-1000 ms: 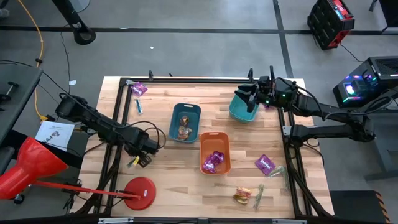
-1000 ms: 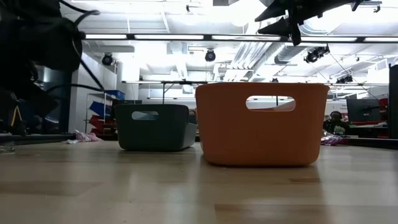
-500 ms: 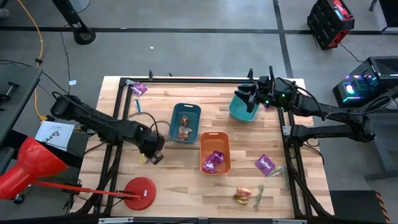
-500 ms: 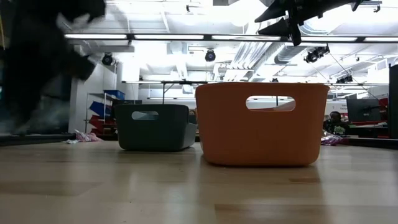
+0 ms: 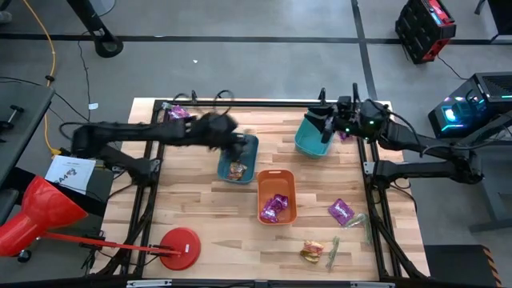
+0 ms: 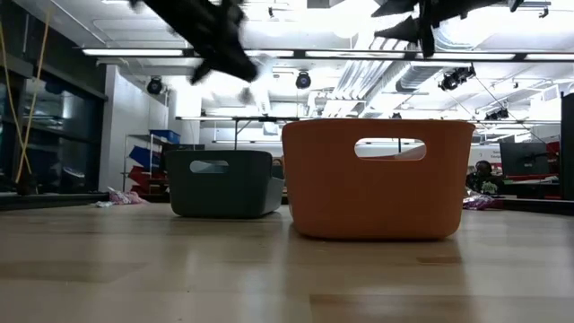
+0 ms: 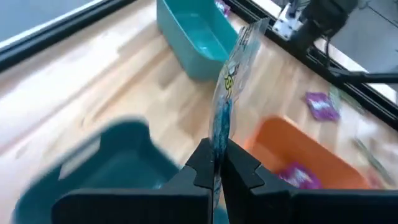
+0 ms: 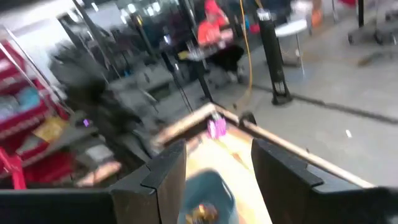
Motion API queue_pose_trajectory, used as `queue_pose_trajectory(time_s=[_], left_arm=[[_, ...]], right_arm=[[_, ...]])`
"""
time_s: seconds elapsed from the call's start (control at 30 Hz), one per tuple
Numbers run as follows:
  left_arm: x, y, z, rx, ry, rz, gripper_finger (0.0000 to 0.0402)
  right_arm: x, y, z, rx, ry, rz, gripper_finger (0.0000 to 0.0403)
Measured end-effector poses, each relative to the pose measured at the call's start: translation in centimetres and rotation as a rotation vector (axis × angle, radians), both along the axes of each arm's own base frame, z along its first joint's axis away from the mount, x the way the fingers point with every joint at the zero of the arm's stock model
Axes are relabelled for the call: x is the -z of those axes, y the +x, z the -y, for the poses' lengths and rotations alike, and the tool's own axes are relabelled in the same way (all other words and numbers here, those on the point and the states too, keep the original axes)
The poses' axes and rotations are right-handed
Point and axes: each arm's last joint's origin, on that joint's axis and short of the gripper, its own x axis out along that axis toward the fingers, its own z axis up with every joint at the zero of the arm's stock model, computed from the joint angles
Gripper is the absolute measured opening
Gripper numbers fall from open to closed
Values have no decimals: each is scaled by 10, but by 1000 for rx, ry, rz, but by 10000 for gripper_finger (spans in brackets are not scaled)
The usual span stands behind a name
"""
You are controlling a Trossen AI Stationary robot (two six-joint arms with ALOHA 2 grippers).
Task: Sort candy
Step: Put the green gummy into the green bin
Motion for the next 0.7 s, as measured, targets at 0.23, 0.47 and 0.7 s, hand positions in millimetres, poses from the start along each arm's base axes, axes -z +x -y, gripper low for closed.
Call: queue_pose_trajectory(time_s=[0.23,0.47,0.7], left_arm=[[45,94,-51,81,65,199,1],[67,172,-77,139,100,404,3],[97,209,-88,181,75,193,57]], right_arm=[[-29,-18,-2,28,-111,236,177],[-37,-26,-2,42,-136,295,177],[-36,-26,-2,42,-134,290,177]])
